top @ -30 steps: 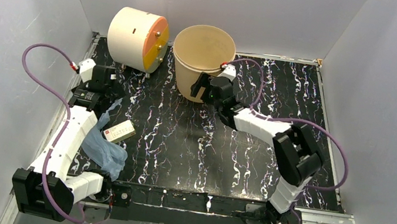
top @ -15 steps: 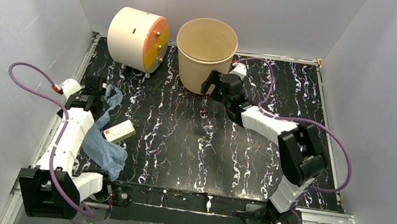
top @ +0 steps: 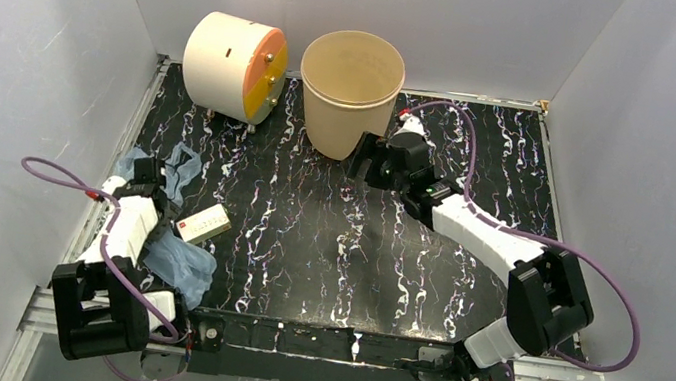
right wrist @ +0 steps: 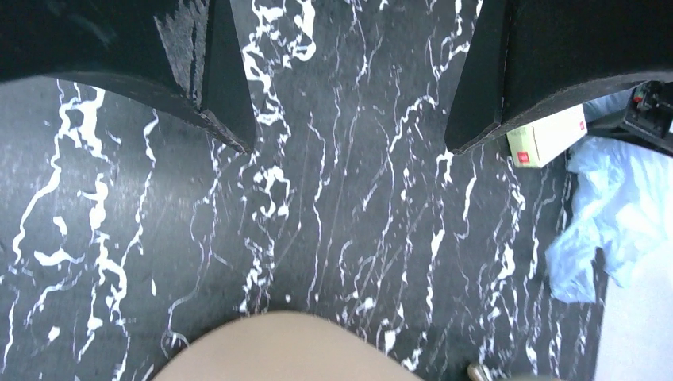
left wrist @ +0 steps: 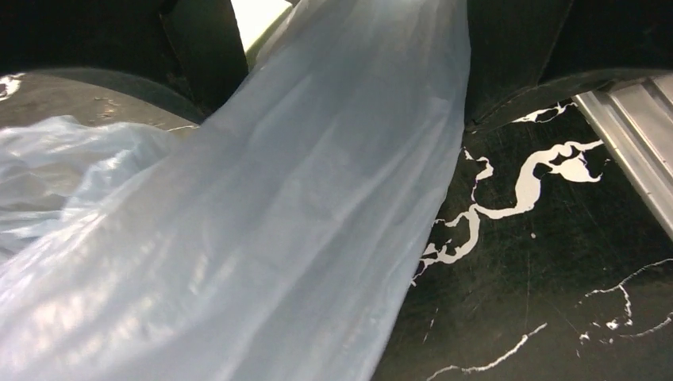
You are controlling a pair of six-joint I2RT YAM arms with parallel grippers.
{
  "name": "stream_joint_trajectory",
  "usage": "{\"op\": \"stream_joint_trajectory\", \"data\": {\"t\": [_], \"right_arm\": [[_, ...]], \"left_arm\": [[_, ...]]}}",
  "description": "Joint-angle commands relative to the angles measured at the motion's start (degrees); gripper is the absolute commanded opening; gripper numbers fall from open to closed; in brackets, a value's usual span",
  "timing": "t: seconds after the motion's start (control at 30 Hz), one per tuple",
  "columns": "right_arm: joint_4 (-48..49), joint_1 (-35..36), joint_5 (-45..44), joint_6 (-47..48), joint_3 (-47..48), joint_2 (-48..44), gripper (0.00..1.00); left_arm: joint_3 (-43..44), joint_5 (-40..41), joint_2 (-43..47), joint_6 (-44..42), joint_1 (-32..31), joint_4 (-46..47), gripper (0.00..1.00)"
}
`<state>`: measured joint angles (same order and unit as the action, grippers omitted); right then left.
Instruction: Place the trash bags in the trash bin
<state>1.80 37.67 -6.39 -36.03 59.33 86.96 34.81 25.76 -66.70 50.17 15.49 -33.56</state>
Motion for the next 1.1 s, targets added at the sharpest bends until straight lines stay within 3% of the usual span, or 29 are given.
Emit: {"op": "stream_joint_trajectory", "data": {"t": [0.0, 0.17, 0.37, 0.67, 0.83, 0.97, 1.07], "right_arm": [[-5.17, 0.12, 1.99, 0.27, 0.09, -4.03, 0.99], [-6.14, 0.12, 0.64, 0.38, -0.63, -6.35, 0.99], [-7.64, 0.12, 1.21, -0.85, -0.86, -7.47, 0.99], [-10.82, 0.12, 0.01, -1.57, -2.72, -10.86, 0.99], [-11.35, 0.13, -2.47, -1.67, -5.89, -14.41, 0.99], [-12.52, 0.05, -4.53, -1.79, -7.46, -16.38, 0.99], [-12.89, 0.03, -5.07, -2.31, -8.31, -17.77, 0.99]], "left_arm": [[-1.96, -0.97, 2.66, 0.31, 0.86, 4.02, 0.71], [1.25, 1.04, 6.38, -2.18, 0.86, 2.09, 0.44], [7.22, -3.59, 11.36, -10.08, 0.86, 2.50, 0.22], [17.88, -30.36, 13.18, -19.93, 0.81, 4.27, 0.24], [15.15, -51.45, 11.64, -19.34, -1.34, 6.37, 0.17], [11.68, -50.72, 16.03, -17.55, -11.33, 7.08, 0.18], [6.56, -50.30, 18.63, -12.07, -20.30, 13.08, 0.19]]}}
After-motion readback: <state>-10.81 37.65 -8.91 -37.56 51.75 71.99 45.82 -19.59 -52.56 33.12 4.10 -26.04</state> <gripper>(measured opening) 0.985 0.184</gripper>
